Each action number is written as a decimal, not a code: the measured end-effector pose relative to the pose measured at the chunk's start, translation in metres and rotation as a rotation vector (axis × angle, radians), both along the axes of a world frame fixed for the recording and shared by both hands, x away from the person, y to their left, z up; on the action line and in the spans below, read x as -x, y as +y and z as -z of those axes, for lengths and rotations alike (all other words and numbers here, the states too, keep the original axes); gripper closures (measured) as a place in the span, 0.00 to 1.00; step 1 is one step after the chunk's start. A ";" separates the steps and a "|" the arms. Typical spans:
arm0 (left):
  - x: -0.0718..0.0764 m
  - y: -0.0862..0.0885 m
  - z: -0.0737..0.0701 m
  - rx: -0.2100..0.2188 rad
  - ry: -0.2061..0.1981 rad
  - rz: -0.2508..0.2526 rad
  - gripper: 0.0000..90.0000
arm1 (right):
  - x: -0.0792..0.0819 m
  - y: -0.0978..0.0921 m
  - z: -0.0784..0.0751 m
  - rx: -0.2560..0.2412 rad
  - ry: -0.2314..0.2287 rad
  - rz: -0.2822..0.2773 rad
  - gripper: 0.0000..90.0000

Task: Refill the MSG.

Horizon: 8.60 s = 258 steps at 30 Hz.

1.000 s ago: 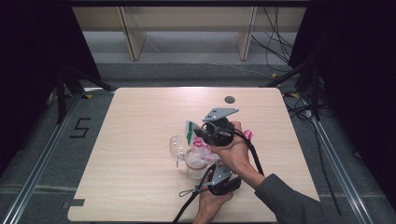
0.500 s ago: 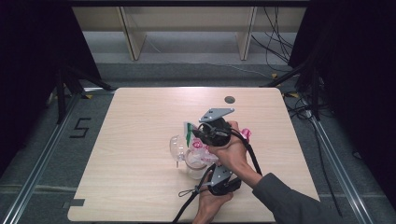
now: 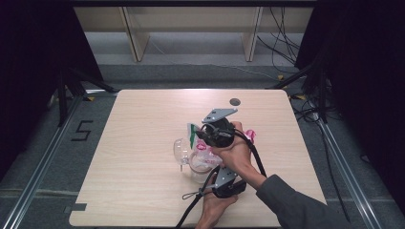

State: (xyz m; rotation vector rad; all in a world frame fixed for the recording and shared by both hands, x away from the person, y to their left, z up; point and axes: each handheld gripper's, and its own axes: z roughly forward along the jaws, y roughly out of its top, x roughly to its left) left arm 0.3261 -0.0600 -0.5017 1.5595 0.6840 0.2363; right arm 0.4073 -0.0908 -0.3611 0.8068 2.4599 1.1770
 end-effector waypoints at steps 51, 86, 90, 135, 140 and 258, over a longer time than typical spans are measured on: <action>0.001 0.007 -0.004 -0.104 -0.030 0.005 0.83 | -0.007 0.003 0.003 0.037 0.020 -0.004 1.00; 0.001 0.006 -0.006 -0.089 -0.032 0.003 0.83 | -0.007 0.006 0.004 0.037 0.045 0.025 1.00; 0.001 0.006 -0.007 -0.085 -0.032 0.006 0.83 | -0.008 0.008 0.004 0.034 0.028 0.019 1.00; -0.001 0.006 -0.006 -0.053 -0.045 0.016 0.83 | -0.010 0.012 0.006 0.050 0.008 0.007 1.00; -0.002 0.006 -0.006 -0.058 -0.049 0.014 0.83 | -0.009 0.012 0.005 0.042 0.023 0.020 1.00; -0.011 0.009 -0.005 -0.005 -0.070 0.047 0.84 | -0.005 0.025 -0.002 0.092 -0.024 -0.005 1.00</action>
